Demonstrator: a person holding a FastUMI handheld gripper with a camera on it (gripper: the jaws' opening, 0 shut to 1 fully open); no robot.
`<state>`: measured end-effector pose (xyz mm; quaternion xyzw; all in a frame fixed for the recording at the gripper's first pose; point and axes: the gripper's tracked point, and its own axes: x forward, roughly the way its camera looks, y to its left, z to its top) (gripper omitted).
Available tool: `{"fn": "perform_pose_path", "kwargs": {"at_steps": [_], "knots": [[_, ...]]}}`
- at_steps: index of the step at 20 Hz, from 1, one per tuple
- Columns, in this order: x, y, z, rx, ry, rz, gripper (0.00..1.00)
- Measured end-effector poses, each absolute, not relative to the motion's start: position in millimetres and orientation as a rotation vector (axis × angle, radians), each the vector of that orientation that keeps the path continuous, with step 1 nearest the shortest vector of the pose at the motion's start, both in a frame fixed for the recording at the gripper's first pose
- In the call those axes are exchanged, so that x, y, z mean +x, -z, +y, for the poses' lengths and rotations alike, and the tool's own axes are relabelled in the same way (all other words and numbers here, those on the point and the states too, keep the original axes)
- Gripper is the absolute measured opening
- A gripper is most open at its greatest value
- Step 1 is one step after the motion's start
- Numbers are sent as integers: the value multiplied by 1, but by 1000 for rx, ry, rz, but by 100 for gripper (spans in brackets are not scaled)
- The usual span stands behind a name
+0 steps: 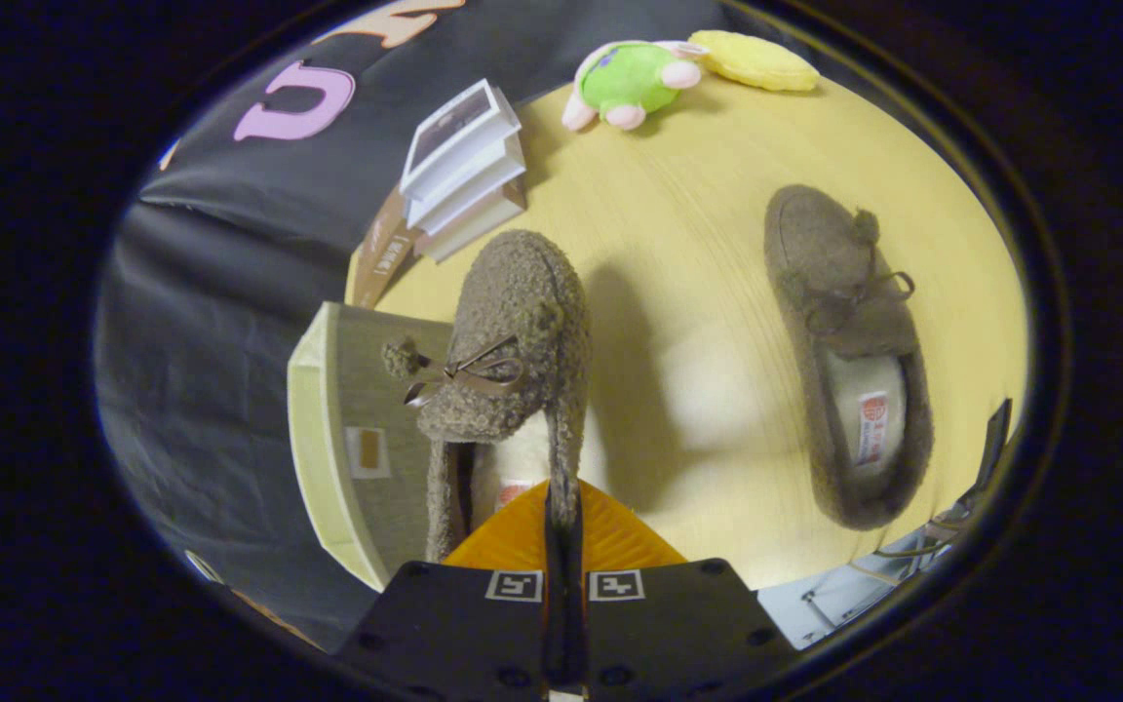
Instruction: Open the storage box then place both shoes into the box .Put the left shoe in first, then the right shoe, with the right side of both shoes facing outward in a uniform manner.
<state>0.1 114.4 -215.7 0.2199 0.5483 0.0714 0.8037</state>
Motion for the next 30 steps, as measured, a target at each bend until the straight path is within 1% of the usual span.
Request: {"fn": "perform_pose_path", "kwargs": {"at_steps": [8,12,16,18,21,26,30], "knots": [[7,120,158,574,-288,1026,4],[-2,89,195,571,-352,1000,3],[-18,69,254,624,-463,1014,3],[-21,74,279,622,-491,1028,3],[-22,97,308,587,-487,1076,3],[-27,154,338,450,-422,1155,3],[-31,193,355,419,-374,1242,3]]}}
